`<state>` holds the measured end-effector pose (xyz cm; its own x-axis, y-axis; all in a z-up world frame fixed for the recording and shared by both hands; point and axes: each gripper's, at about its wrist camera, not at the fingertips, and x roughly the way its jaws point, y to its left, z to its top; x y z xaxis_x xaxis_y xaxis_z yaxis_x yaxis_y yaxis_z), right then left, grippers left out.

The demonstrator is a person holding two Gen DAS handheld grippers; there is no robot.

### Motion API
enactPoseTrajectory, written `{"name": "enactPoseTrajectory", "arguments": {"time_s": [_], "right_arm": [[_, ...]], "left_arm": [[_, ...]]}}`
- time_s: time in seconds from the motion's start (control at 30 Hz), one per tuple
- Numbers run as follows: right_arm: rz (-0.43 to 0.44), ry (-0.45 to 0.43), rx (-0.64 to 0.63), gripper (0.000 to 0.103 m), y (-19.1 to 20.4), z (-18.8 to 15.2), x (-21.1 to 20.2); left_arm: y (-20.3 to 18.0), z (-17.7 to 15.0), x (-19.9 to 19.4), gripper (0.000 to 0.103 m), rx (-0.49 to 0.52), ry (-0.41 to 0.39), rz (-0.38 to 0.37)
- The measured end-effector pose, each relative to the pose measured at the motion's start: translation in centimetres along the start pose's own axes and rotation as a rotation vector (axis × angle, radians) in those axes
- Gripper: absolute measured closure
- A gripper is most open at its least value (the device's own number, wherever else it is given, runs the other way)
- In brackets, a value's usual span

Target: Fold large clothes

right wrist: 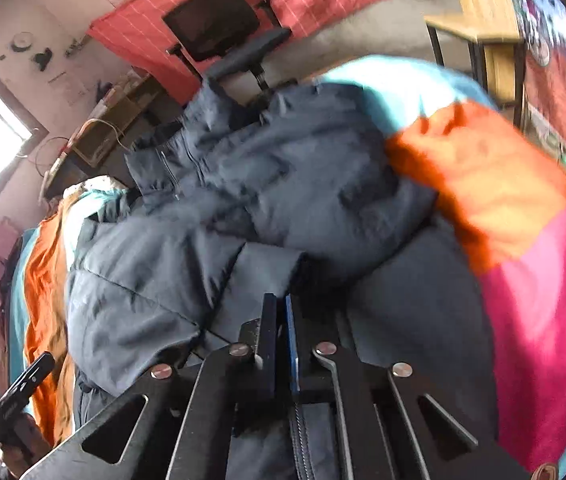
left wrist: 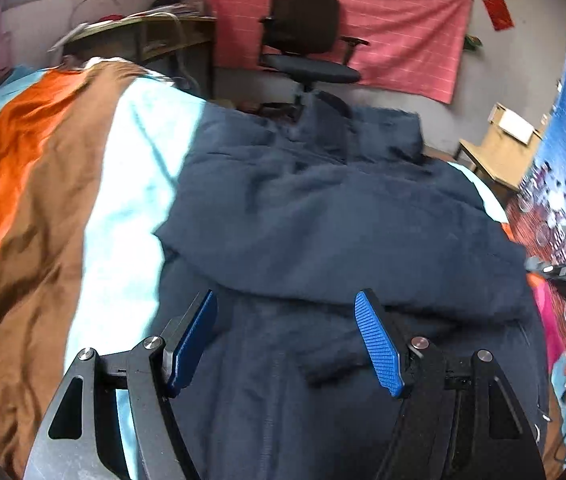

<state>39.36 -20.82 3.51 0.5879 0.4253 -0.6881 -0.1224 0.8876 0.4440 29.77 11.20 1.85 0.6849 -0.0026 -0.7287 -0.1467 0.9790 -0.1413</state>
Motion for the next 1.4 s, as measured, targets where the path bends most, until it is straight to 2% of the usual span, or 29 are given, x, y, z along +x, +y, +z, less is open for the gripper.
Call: {"name": "enactPoseTrajectory", "arguments": {"time_s": [0.13,0.17,0.27,0.43,0.47,0.5,0.57,0.6,0.73,0.8,0.9,1.03,1.2,1.4], "right_arm": [[-0.082,-0.154,-0.071,0.101,0.8,2.5,-3.4],[-0.079,-0.170,-0.065,0.101,0.6,3.2,-3.8],[-0.074,-0.139,-0.042,0.101,0.0,4.6,-3.5],[-0.048,-0.034,-0.084,0.097,1.2,2.7,-1.4],[-0.043,-0.025,-0.095,0.090,1.5,2.4,-1.0],[-0.035,-0.017,-0.108,0.077,1.8,2.0,-0.7],[-0.023,-0.024,-0.133,0.060,2.7,1.5,-0.1],[-0.015,-0.031,-0.153,0.058,3.4,1.4,0.3],[0.016,0.005,-0.260,0.058,6.2,1.0,2.9],[0.030,0.066,-0.318,0.058,7.2,0.5,5.0],[-0.027,0.117,-0.411,0.058,7.8,-0.7,7.8],[-0.005,0.137,-0.397,0.057,6.6,-1.0,9.4],[-0.009,0.145,-0.405,0.057,6.2,-1.5,10.8],[-0.078,0.135,-0.449,0.057,7.0,-2.2,11.2]], "left_arm": [[1.1,0.3,-0.5,0.037,0.008,-0.003,0.039],[1.2,0.4,-0.4,0.037,0.012,0.006,0.047],[1.4,0.8,0.3,0.037,0.020,0.019,0.059],[1.8,2.1,2.0,0.037,0.016,0.031,0.072],[1.8,2.6,2.4,0.037,0.019,0.025,0.077],[1.8,3.0,2.6,0.037,0.025,0.020,0.079],[1.7,3.8,3.2,0.037,0.045,0.003,0.098],[1.6,4.3,3.6,0.037,0.055,-0.006,0.113],[1.9,5.9,6.1,0.037,0.080,-0.032,0.128],[1.9,6.1,7.9,0.037,0.104,-0.009,0.139],[1.1,5.3,10.4,0.037,0.168,0.042,0.145],[0.4,3.7,12.0,0.036,0.285,0.024,0.181],[1.3,3.1,13.4,0.034,0.266,0.041,0.152],[0.9,3.2,13.3,0.032,0.275,0.060,0.188]]}}
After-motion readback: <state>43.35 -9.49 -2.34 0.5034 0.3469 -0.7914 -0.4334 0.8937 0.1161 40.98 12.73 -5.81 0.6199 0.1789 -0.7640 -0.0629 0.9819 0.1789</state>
